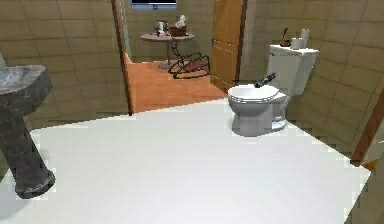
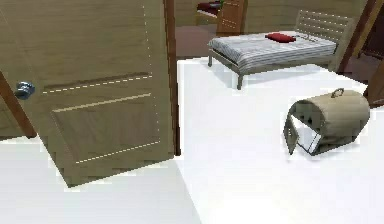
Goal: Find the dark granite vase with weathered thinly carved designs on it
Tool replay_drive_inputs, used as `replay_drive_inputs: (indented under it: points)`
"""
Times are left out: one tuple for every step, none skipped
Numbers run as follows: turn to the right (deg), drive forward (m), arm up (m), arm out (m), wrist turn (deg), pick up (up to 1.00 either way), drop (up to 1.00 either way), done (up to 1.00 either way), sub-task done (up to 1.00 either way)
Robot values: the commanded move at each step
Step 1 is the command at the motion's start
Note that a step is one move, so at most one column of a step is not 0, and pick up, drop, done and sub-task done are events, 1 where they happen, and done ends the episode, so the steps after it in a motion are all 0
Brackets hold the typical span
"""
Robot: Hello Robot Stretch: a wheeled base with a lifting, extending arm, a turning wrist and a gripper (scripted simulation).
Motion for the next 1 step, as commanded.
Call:
replay_drive_inputs:
  points:
    - [-3.0, 0.0, 0.0, 0.0, 0.0, 0.0, 0.0, 0.0, 0.0]
